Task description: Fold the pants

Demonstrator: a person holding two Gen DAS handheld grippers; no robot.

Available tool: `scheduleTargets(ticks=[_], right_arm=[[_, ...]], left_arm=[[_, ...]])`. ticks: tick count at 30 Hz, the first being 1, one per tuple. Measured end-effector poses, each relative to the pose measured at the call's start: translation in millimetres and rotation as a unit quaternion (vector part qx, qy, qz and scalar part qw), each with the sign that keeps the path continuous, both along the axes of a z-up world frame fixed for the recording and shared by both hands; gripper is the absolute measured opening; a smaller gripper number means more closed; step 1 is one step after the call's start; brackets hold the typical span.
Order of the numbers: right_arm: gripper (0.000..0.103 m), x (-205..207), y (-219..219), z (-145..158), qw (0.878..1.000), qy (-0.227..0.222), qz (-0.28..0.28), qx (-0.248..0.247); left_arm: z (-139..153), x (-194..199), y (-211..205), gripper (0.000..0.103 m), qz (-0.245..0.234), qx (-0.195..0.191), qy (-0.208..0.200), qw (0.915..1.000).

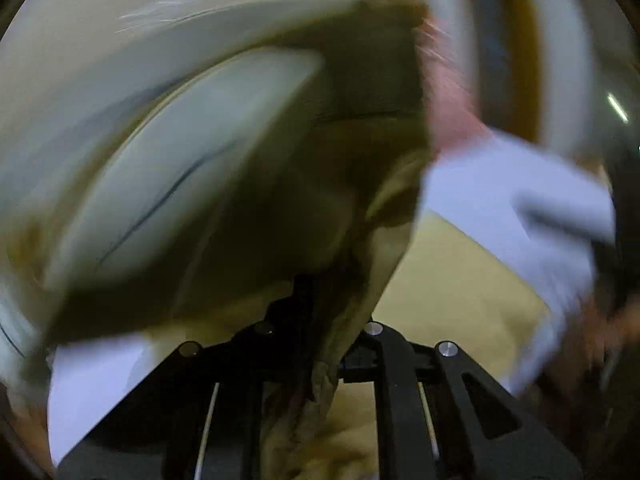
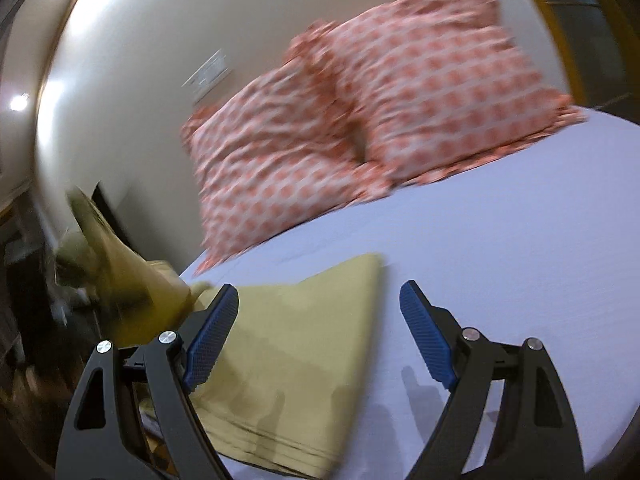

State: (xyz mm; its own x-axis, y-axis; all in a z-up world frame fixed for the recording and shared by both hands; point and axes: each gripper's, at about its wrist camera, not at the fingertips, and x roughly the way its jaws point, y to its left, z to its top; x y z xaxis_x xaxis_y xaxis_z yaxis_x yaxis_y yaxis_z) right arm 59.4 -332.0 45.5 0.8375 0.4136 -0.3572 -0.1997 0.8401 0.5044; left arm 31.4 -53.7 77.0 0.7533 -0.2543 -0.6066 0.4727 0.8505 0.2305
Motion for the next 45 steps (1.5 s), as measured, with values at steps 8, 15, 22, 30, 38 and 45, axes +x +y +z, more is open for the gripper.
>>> scheduleTargets(ticks=[8, 15, 22, 30, 38, 45], right_arm=[[0.085, 28, -14, -10, 0.998, 0.058, 0.026, 0.03], [0.073, 69, 18, -34, 0.985, 0.154, 0.069, -0.027], [0.053, 94, 22, -44, 0.976, 0.195, 0.1, -0.014], [0.046, 111, 8, -53, 0.962, 0.22, 0.144, 0.072], [0.017, 124, -1, -75, 0.915, 0.272, 0.216, 0.204], [0.013, 145, 3, -36, 0.938, 0.217, 0.213, 0.166]], left_arm=[[-56, -34, -38, 0.019, -0.068, 0.08, 0.003, 0.9945], [-20, -61, -6, 0.058, -0.09, -0.009, 0.006, 0.9958], [-3, 35, 112, 0.073, 0.128, -0.144, 0.077, 0.9782], [-44, 105, 138, 0.073, 0.105, -0.23, 0.243, 0.9365], [-51, 115, 145, 0.044, 0.109, -0.243, 0.275, 0.924], [-35, 133, 133, 0.009, 0.108, -0.202, 0.247, 0.9417]])
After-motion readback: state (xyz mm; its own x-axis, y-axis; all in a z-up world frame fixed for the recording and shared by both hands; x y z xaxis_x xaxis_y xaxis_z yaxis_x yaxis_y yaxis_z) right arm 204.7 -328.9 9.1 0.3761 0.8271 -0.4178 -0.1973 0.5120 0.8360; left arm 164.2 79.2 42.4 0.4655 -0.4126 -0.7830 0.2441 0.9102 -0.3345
